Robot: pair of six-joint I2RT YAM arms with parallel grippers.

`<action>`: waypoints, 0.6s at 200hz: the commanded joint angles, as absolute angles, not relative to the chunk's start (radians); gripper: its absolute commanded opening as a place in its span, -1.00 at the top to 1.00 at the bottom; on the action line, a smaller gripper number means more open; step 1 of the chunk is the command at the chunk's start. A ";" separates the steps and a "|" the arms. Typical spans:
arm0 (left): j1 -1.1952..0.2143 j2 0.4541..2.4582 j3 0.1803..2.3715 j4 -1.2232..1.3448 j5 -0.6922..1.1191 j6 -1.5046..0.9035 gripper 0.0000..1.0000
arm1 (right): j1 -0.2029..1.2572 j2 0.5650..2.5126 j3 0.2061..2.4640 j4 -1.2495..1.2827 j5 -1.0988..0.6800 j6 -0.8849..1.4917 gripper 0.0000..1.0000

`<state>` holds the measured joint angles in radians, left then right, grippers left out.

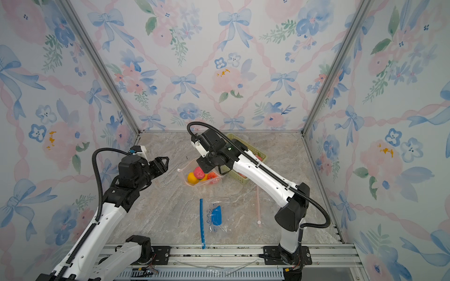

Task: Place the peach in a zip-top bag and seal the zipper
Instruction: Adjust the zipper food storage bag at the center of the board.

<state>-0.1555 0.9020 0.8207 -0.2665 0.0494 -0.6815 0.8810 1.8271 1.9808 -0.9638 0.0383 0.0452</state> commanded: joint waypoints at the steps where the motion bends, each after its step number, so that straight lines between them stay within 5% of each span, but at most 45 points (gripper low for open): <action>1: -0.147 0.875 0.777 -0.155 0.026 -0.660 -0.38 | 0.871 1.754 1.980 -1.017 0.045 -0.036 1.00; 72: -0.146 0.845 0.587 0.137 0.016 -0.565 -0.42 | 0.782 1.566 1.781 -0.950 -0.063 -0.134 1.00; 120: -0.147 0.854 0.475 0.409 0.181 -0.448 -0.43 | 0.690 1.442 1.637 -0.865 -0.190 -0.176 1.00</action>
<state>-0.1501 0.8585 0.5190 0.1879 0.0673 -0.5507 0.7349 1.5002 1.6848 -0.9241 -0.0914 -0.1299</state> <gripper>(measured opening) 0.716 0.047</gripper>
